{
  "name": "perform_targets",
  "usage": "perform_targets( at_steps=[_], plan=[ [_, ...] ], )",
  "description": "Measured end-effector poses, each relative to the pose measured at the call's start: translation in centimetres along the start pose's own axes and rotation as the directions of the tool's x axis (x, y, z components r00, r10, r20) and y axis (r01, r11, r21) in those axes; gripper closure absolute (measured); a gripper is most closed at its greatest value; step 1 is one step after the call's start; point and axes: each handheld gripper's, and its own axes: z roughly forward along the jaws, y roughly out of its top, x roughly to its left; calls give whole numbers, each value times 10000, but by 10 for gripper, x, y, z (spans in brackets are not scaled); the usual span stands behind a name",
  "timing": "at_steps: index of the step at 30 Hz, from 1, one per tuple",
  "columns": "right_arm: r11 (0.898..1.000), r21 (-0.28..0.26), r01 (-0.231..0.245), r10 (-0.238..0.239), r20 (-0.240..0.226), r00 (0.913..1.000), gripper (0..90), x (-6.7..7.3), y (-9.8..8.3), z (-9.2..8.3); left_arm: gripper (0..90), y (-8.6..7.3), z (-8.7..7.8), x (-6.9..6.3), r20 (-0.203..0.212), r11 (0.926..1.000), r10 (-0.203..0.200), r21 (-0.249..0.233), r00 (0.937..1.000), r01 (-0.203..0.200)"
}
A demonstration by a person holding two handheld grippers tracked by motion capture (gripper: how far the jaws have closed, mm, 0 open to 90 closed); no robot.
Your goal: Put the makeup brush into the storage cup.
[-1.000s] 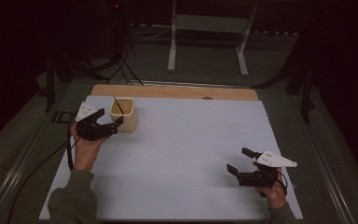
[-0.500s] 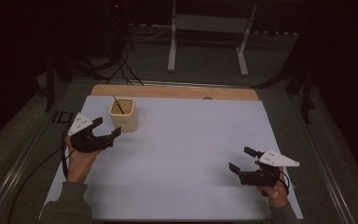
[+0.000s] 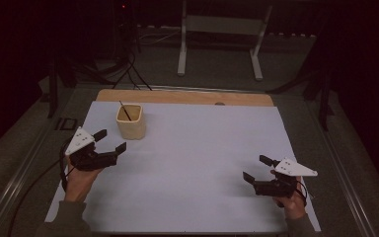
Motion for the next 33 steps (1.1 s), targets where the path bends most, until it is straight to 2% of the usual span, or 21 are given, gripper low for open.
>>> perform_targets(
  at_steps=[3, 8, 13, 17, 23, 33],
  plan=[
    [10000, 11, 26, -26, 7, 10000, 107, 0, 0, 0, 152, -5, -8, -6, 98, 9999, 131, -75, 9999, -130],
    [10000, 37, 35, -35, 36, 10000, 108, 0, 0, 0, 127, -14, -14, -9, 183, 9999, 117, 111, 9998, -120],
    [10000, 7, 25, -25, 101, 9999, 108, -1, -1, -2, 123, -22, -21, -11, 58, 9998, 79, 158, 10000, -80],
    [10000, 12, 27, -27, 182, 9998, 108, -1, -1, -3, 123, -28, -28, -11, -207, 9998, 147, 169, 9997, -143],
    [10000, -33, 45, -44, 213, 9998, 108, -1, -2, -6, 114, -35, -38, -10, -519, 9999, -53, -113, 9986, 47],
    [9999, -122, 110, -104, 517, 9986, 108, -7, -5, -12, 113, -45, -51, -13, -671, 9998, 99, -175, 9977, -111]
  ],
)
